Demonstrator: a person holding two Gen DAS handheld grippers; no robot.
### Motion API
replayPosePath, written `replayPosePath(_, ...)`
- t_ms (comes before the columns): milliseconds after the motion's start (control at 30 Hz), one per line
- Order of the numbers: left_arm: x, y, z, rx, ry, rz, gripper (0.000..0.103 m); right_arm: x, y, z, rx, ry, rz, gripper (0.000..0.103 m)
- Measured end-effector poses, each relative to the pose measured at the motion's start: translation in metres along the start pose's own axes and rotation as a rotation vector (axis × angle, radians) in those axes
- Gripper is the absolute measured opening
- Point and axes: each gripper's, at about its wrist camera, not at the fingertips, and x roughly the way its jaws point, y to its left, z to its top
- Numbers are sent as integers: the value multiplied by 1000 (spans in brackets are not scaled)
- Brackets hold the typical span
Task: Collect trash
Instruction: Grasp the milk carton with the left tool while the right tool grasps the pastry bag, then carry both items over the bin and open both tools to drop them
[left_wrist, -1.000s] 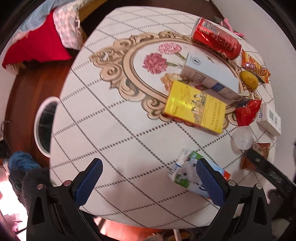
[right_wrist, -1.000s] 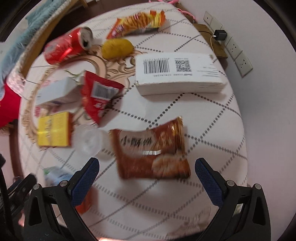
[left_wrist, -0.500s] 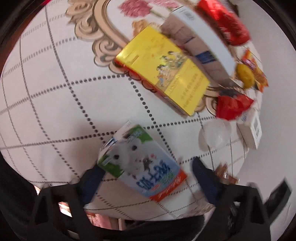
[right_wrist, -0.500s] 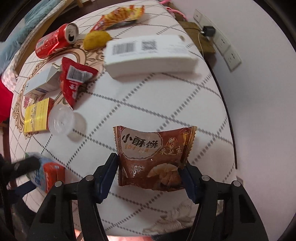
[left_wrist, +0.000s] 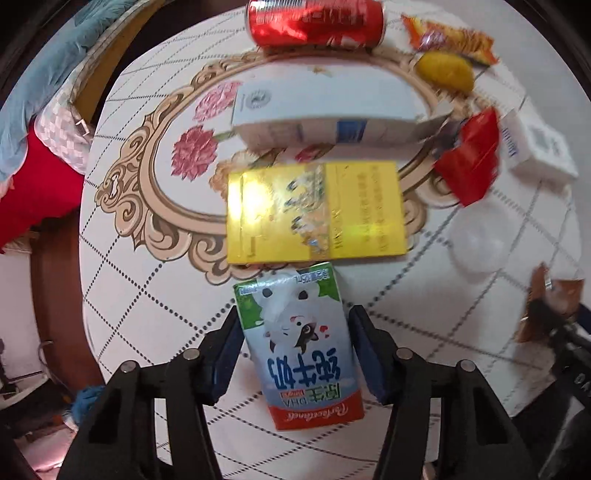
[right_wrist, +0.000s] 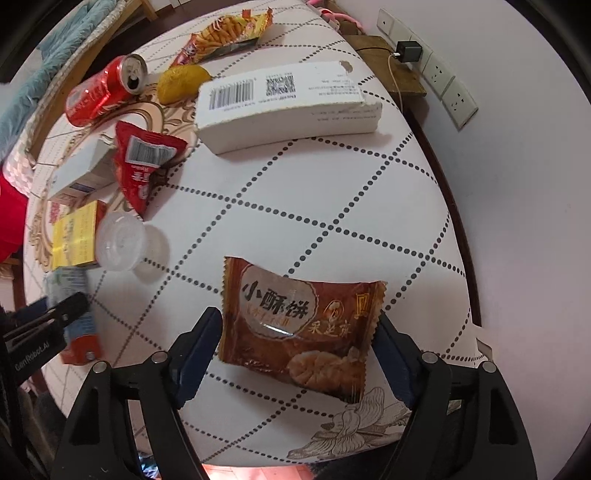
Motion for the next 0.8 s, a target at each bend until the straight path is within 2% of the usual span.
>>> replayPosePath(67,-2,-1,2,-26,-15,-19,55,5,1,-1,5,6,-15,82)
replayPosePath(100,-4,0,0,-40,-19,-28,51,3,1,-2,2,-6,-26,81)
replayPosePath(133,-7,1,-3,-48,-28,-41,50,3,2,-3,0,-13,-39,79)
replayPosePath(200,-16,11,-17,-46,-61,-16,49,3,4,-5,-6,-34,-63,72)
replayPosePath(267,-28,12,-34,-43,-94,1,48,-3,8,-11,-18,-58,-67,54)
replayPosePath(300,-36,12,-36,-45,-114,4,48,-5,10,-11,-25,-64,-67,50)
replayPosePath(333,-41,10,-38,-47,-128,5,48,-7,14,-12,-35,-63,-64,39)
replayPosePath(367,-51,10,-41,-49,-152,7,48,-9,18,-13,-49,-66,-73,37)
replayPosePath(533,-86,12,-70,-65,-261,7,48,-30,33,-19,-96,-105,-59,34)
replayPosePath(633,-107,29,-80,-80,-327,7,48,-55,48,-26,-104,-142,-15,33)
replayPosePath(700,-108,43,-85,-94,-371,4,48,-75,55,-30,-117,-173,30,32)
replayPosePath(733,-96,64,-74,-101,-392,0,48,-82,60,-32,-123,-185,49,32)
replayPosePath(800,-110,86,-78,-122,-437,1,48,-98,70,-32,-138,-210,103,31)
